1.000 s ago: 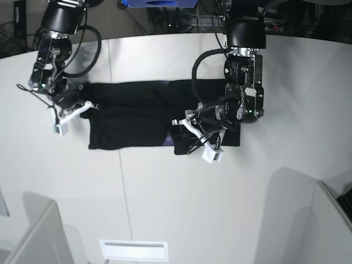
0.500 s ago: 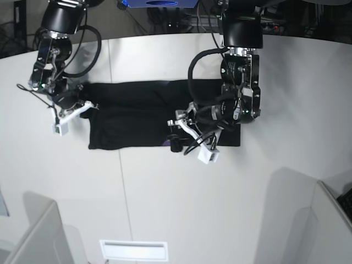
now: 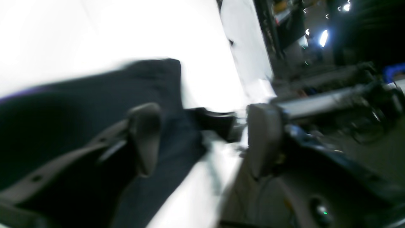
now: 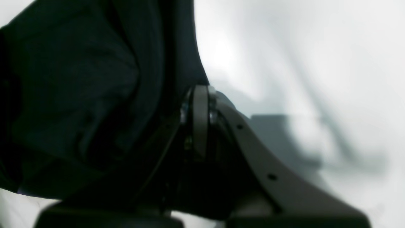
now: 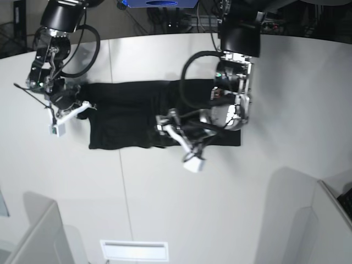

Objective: Fold the T-shirt properly
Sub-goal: 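Move the left gripper further along the strip toward the right gripper, then release the strip and raise both grippers away from the shirt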

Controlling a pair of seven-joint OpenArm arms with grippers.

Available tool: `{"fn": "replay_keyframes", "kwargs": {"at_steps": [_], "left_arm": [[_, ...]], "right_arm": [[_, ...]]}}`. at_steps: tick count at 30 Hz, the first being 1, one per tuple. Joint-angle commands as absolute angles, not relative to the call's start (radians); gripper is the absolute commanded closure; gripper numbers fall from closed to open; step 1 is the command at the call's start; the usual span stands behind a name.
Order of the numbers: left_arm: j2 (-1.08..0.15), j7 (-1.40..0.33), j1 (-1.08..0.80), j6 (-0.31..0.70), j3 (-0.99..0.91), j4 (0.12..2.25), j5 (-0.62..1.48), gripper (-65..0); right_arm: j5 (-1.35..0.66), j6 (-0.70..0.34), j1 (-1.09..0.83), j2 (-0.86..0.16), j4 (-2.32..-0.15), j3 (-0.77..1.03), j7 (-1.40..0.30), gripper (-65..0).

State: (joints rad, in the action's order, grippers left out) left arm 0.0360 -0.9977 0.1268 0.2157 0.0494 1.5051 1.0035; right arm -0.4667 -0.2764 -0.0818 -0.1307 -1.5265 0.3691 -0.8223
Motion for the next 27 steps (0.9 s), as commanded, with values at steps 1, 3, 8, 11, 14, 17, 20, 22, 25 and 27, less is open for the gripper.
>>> {"fn": "replay_keyframes", "kwargs": {"at_steps": [1,3,8,11,14,17,20,22,25,27], "left_arm": [[0.001,-0.984,0.107,0.216,0.002,1.541,1.035,-29.9],[-0.071,-0.984,0.061,0.216,-0.082,1.577,1.049,-17.8],[-0.242,-0.984,-0.097,0.216,-0.312,1.652,1.05,0.0],[-0.317,-0.983,-0.203,0.217,-0.456,1.689,1.046,0.0],[-0.358,-0.98,-0.278,0.22,-0.565,1.699,1.015,0.0],[-0.364,-0.98,-0.32,0.222,-0.63,1.713,0.888,0.0],[-0.358,-0.98,-0.326,0.255,-0.648,1.725,0.786,0.0],[-0.355,-0.98,-0.326,0.298,-0.648,1.722,0.751,0.0],[-0.344,-0.98,-0.315,0.325,-0.644,1.722,0.717,0.0],[-0.331,-0.98,-0.294,0.326,-0.644,1.722,0.697,0.0]], "right_arm": [[-0.483,-0.283,-0.076,-0.143,-1.577,0.375,-0.799,0.0],[-0.483,-0.283,-0.081,-0.145,-1.627,0.397,-0.805,0.0],[-0.55,-0.285,-0.025,-0.145,-1.692,0.478,-0.946,0.0],[-0.691,-0.285,0.036,-0.147,-1.639,0.55,-1.107,-27.6],[-0.791,-0.285,0.082,-0.168,-1.573,0.591,-1.207,-46.7],[-0.897,-0.285,0.124,-0.203,-1.457,0.595,-1.254,-46.2],[-0.895,-0.285,0.133,-0.239,-1.36,0.59,-1.218,-45.9],[-0.858,-0.285,0.133,-0.249,-1.319,0.588,-1.167,-45.9],[-0.828,-0.285,0.139,-0.272,-1.241,0.568,-1.145,-46.1],[-0.829,-0.288,0.143,-0.297,-1.187,0.509,-1.142,-46.2]]}}
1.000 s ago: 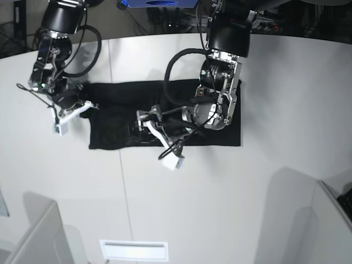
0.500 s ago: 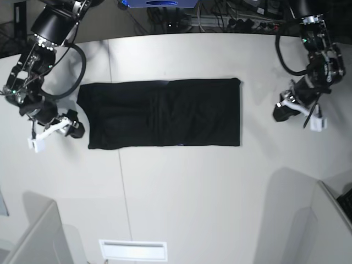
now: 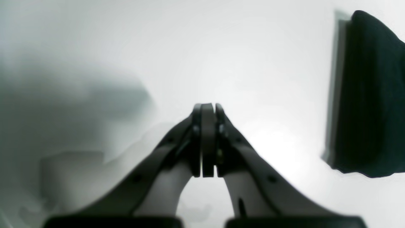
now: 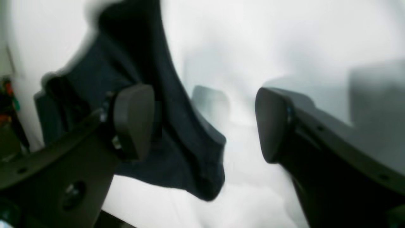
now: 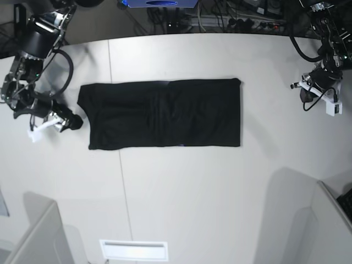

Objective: Fold the T-shirt properly
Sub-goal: 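Release the strip and raise both grippers away from the shirt, then lower both grippers and grasp the two ends of the black strip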

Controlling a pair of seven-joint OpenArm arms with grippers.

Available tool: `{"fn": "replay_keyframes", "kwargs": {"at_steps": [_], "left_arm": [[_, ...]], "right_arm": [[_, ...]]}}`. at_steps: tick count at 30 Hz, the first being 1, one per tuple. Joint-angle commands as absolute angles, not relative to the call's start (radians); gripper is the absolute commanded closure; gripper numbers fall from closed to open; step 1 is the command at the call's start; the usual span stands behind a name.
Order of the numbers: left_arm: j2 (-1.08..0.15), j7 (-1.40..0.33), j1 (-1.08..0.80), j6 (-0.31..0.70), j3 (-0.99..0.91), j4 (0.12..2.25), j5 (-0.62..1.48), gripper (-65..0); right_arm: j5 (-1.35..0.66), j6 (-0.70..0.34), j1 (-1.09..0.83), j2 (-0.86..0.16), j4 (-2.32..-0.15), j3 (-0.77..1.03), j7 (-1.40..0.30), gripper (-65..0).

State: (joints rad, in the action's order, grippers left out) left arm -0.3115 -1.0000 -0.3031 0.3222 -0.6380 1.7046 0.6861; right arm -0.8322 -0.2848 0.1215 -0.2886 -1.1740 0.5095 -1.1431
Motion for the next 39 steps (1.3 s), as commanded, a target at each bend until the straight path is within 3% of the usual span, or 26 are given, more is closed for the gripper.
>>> {"fn": "replay_keyframes", "kwargs": {"at_steps": [1,5,19,22,26,28,34,39], "left_arm": [[-0.328,-0.98,-0.282,0.326,-0.644,1.721,0.682,0.0],[-0.328,-0.98,-0.246,0.326,-0.596,1.718,0.598,0.0],[-0.208,-0.977,-0.048,0.326,-0.325,1.593,0.32,0.0],[-0.199,-0.975,-0.022,0.326,-0.252,1.549,0.295,0.0],[-0.197,-0.97,0.005,0.326,-0.151,1.488,0.294,0.0],[-0.197,-0.932,0.005,0.326,-0.113,1.463,0.294,0.0],[-0.202,-0.894,0.005,0.326,0.022,1.448,0.294,0.0],[-0.2,-0.894,0.033,0.326,0.096,1.455,0.302,0.0]], "right_arm": [[-0.829,-0.302,0.143,-0.302,-1.17,0.483,-1.142,-46.2],[-0.829,-0.432,0.12,-0.295,-1.164,0.423,-1.144,-46.1],[-0.825,-0.441,0.056,-0.236,-1.239,0.263,-1.142,-45.6],[-0.823,-0.441,0.051,-0.228,-1.236,0.266,-1.119,-37.1],[-0.823,-0.44,0.054,-0.225,-1.231,0.265,-1.084,-15.9],[-0.822,-0.438,0.059,-0.223,-1.231,0.262,-1.058,-2.3],[-0.82,-0.291,0.061,-0.232,-1.307,0.255,-0.98,0.0],[-0.797,-0.266,0.054,-0.232,-1.509,0.217,-0.989,0.0]]}}
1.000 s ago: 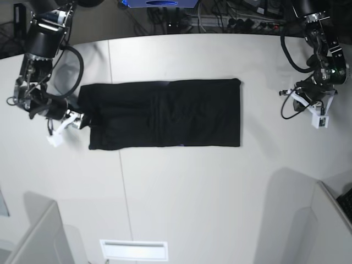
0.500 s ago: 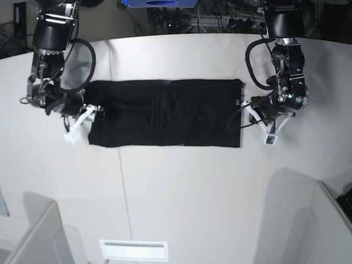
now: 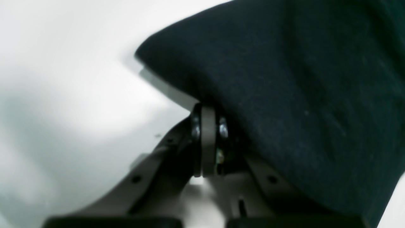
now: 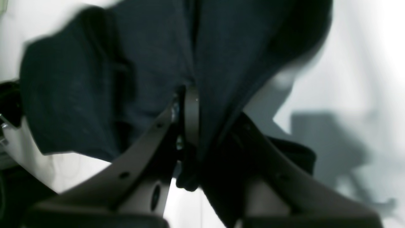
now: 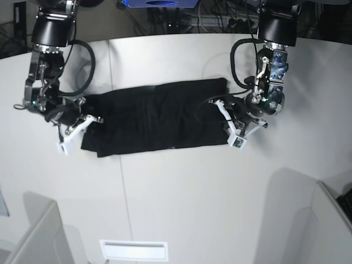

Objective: Fold the T-shirt properly
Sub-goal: 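Lower both grippers and grasp the two ends of the black strip, then fold the strip end held by the right gripper over toward the left gripper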

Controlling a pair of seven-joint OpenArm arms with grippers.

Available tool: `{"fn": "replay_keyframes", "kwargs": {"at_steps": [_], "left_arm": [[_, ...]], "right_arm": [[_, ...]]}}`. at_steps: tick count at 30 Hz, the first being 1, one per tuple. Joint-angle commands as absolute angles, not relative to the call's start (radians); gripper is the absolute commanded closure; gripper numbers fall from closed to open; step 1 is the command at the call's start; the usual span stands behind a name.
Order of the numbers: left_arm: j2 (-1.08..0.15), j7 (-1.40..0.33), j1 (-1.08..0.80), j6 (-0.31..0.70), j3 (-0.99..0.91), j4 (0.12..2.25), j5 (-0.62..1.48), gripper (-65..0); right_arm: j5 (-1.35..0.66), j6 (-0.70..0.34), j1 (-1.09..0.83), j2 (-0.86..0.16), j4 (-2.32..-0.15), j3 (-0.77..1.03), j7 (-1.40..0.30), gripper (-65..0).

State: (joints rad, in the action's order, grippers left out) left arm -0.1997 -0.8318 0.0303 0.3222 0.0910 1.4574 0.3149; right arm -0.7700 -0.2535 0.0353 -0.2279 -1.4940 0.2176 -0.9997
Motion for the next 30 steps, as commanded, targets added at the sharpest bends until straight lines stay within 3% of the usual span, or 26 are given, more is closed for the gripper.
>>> {"fn": "replay_keyframes", "kwargs": {"at_steps": [1,6,14,26,30], "left_arm": [[-0.2,-0.894,0.042,0.326,0.11,1.452,0.303,0.0],[-0.199,-0.894,0.056,0.326,0.17,1.457,0.302,0.0],[-0.2,-0.894,0.079,0.326,0.205,1.455,0.295,0.0],[-0.2,-0.894,0.082,0.326,0.2,1.455,0.303,0.0],[-0.202,-0.894,0.081,0.326,0.199,1.455,0.303,0.0]], "right_arm": [[-0.773,-0.237,0.054,-0.231,-1.546,0.186,-0.992,0.0],[-0.685,-0.145,0.041,-0.214,-1.728,0.038,-0.987,0.0],[-0.687,-0.091,0.01,-0.173,-1.94,0.012,-0.997,0.0],[-0.682,0.094,0.015,-0.171,-1.948,-0.32,-0.874,0.0],[-0.682,0.11,0.031,-0.17,-1.922,-0.414,-0.831,0.0]]}}
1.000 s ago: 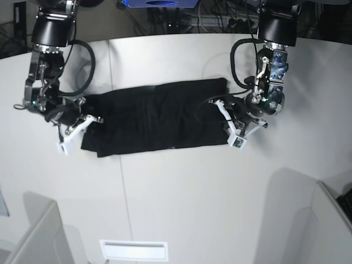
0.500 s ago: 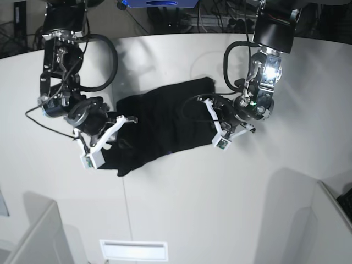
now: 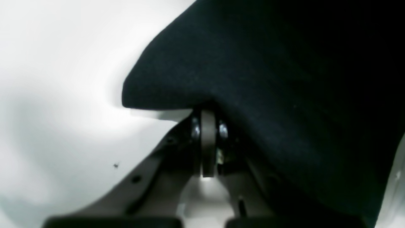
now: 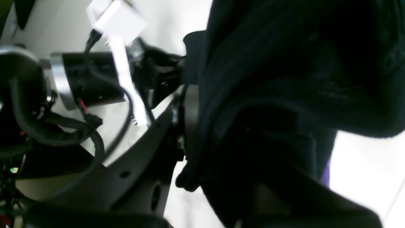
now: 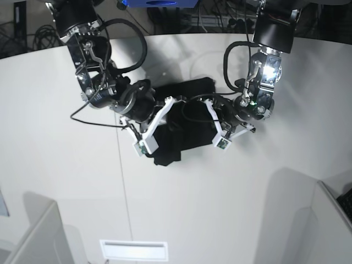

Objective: Fold the T-shirt properly
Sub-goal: 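Fold the strip end held by the right gripper over toward the left gripper, then release the right gripper and press the folded bundle with the left gripper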

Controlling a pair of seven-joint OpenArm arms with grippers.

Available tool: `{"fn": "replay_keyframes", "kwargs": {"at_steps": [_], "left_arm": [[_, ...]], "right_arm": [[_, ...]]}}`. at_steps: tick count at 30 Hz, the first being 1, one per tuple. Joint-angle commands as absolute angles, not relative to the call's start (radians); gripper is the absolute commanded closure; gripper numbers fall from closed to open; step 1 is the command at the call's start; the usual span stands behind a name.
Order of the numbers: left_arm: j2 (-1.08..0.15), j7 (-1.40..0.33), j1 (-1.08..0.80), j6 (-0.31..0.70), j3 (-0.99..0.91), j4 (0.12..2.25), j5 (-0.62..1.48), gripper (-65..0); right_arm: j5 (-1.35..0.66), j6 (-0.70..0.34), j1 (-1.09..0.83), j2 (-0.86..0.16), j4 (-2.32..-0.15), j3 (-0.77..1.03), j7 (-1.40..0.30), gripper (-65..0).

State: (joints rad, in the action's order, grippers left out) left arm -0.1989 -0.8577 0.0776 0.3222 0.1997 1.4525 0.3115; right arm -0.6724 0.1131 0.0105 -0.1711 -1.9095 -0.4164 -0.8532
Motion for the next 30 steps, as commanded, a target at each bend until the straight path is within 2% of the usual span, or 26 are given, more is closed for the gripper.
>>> {"fn": "replay_keyframes", "kwargs": {"at_steps": [1,9,15,22,23,25,27,28,30], "left_arm": [[-0.203,-0.894,0.081,0.326,0.199,1.455,0.303,0.0],[-0.205,-0.894,0.079,0.326,0.197,1.457,0.303,0.0],[-0.206,-0.894,0.079,0.326,0.196,1.457,0.305,0.0],[-0.206,-0.901,0.068,0.329,0.053,1.48,0.305,0.0],[-0.208,-0.905,0.053,0.329,0.027,1.501,0.306,0.0],[-0.229,-0.943,0.028,0.355,-0.031,1.549,0.306,0.0],[-0.236,-0.987,0.015,0.424,-0.094,1.584,0.306,0.0],[-0.237,-1.015,0.004,0.463,-0.14,1.592,0.306,0.0],[-0.236,-1.063,-0.018,0.533,-0.252,1.609,0.306,0.0]], "right_arm": [[-0.682,0.111,0.038,-0.162,-1.903,-0.435,-0.817,0.0],[-0.682,0.111,0.097,-0.107,-1.745,-0.538,-0.789,0.0],[-0.68,0.111,0.137,-0.082,-1.609,-0.552,-0.789,0.0],[-0.684,0.113,0.14,-0.079,-1.558,-0.544,-0.796,0.0],[-0.684,0.117,0.139,-0.079,-1.561,-0.544,-0.796,-2.4],[-0.687,0.156,0.139,-0.079,-1.566,-0.547,-0.796,-21.8],[-0.684,0.197,0.134,-0.081,-1.584,-0.552,-0.791,-36.0],[-0.68,0.223,0.125,-0.081,-1.606,-0.553,-0.789,-38.9],[-0.679,0.269,0.113,-0.088,-1.679,-0.555,-0.779,-38.1]]}}
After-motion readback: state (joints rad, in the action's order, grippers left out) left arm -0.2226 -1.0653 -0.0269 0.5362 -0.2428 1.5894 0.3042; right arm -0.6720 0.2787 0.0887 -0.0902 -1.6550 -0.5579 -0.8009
